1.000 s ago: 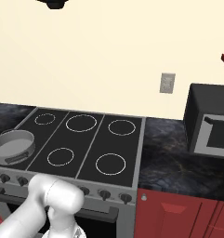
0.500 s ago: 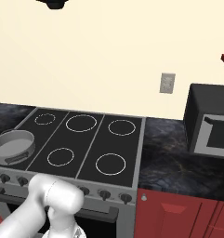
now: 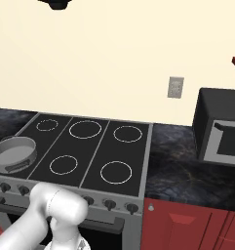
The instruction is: Turn off the front left burner of the stove.
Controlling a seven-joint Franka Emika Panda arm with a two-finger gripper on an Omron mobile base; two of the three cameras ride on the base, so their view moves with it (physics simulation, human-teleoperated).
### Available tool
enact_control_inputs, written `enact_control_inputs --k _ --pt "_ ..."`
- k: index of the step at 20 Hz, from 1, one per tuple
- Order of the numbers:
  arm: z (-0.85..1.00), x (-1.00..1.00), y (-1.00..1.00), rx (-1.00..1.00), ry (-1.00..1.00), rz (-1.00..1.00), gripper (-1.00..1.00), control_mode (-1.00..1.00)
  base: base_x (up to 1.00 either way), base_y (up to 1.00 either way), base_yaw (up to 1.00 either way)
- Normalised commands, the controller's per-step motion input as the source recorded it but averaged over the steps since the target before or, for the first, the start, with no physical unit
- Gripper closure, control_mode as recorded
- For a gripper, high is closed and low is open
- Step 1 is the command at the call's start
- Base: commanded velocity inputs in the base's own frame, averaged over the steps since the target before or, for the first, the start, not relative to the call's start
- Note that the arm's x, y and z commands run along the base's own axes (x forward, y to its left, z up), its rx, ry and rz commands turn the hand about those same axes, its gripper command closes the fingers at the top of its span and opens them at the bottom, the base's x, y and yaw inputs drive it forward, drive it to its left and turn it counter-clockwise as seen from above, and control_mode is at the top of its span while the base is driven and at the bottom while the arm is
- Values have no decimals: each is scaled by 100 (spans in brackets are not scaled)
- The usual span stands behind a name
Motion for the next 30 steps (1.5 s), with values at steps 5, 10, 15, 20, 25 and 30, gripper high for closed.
enact_control_inputs --k 5,10,15,20,25,30 --pt "0 -3 -1 1 0 0 -100 -100 0 0 0" --pt "0 0 -12 3 0 0 100 -100 0 0 0" --pt "10 6 -42 4 0 0 100 -100 0 0 0" --pt "29 21 -27 8 0 0 100 -100 0 0 0" --pt "24 47 -1 13 0 0 100 -100 0 0 0" --pt "20 33 0 18 0 0 100 -100 0 0 0"
